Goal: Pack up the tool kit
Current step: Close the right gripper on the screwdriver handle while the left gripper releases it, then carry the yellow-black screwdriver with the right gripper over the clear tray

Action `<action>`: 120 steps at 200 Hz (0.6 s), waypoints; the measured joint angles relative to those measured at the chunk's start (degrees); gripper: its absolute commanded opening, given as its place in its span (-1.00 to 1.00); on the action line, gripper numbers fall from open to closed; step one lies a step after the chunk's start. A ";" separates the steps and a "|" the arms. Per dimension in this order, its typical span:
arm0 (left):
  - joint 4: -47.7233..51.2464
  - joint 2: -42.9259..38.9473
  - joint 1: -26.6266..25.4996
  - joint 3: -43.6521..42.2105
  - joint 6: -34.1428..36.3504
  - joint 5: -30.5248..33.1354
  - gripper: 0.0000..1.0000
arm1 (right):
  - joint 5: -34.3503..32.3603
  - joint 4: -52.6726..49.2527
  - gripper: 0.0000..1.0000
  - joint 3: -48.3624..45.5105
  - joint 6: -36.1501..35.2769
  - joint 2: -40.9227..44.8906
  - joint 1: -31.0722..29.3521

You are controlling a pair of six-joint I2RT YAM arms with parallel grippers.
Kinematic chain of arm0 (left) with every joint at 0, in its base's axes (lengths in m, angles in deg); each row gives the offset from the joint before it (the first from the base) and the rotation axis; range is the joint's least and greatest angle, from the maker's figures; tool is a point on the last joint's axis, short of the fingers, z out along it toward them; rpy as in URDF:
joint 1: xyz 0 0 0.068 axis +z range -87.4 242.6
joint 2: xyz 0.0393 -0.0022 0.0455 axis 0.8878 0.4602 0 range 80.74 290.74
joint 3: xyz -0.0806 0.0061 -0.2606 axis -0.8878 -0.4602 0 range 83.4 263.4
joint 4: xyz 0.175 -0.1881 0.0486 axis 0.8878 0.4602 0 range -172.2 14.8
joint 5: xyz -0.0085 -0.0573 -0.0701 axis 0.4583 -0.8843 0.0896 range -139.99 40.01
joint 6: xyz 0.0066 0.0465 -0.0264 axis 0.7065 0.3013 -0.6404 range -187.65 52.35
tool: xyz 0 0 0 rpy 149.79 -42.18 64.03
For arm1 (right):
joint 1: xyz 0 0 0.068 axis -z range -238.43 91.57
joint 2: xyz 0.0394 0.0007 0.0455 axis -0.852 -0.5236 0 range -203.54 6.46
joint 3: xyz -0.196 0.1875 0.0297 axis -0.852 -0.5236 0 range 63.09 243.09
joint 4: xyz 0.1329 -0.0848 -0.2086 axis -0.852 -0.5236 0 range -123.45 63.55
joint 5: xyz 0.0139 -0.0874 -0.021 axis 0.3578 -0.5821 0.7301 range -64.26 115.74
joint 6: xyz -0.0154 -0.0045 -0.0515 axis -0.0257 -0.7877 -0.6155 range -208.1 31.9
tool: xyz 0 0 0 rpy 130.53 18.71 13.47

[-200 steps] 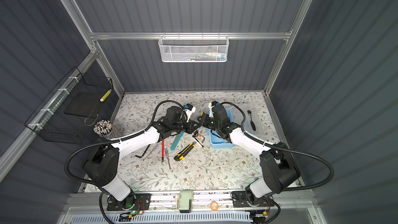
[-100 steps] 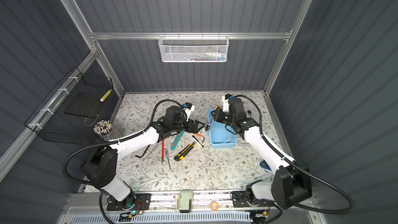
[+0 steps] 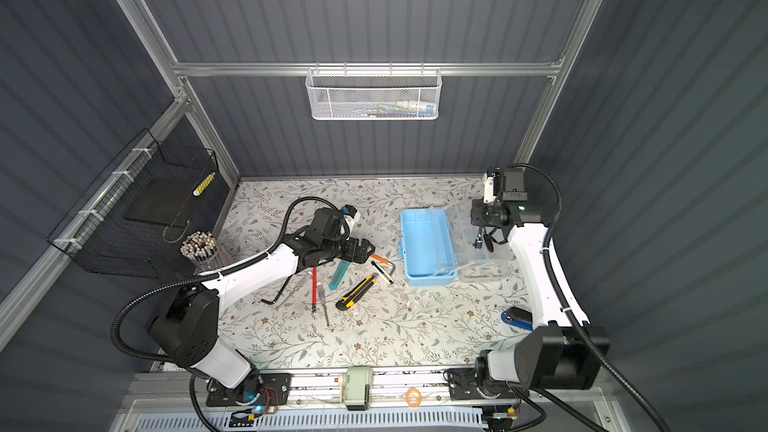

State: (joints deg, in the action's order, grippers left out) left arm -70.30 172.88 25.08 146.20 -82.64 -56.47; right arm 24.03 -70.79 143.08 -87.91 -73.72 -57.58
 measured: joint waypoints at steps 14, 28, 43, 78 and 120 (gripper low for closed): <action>1.55 0.00 0.00 0.00 0.85 0.55 0.90 | -2.86 -1.49 -0.92 1.64 -2.32 -2.64 0.00; 2.71 0.00 0.00 0.00 1.31 0.81 0.90 | -5.14 -2.75 -0.91 2.71 -4.17 -4.76 0.00; 3.32 0.00 0.00 0.00 1.49 0.98 0.90 | -7.08 -3.93 -0.90 3.50 -5.84 -6.38 0.00; 3.54 0.00 0.00 0.00 1.51 1.16 0.90 | -11.21 -5.60 -0.90 5.33 -9.18 -8.00 0.00; 3.54 0.00 0.00 0.00 1.49 1.18 0.90 | -14.21 -6.36 -0.89 8.00 -11.47 -12.70 0.04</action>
State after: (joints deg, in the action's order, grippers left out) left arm -66.76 172.88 25.08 146.20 -81.15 -55.29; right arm 9.82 -77.15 151.08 -99.39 -86.42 -57.54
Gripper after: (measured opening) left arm 0.951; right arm 0.194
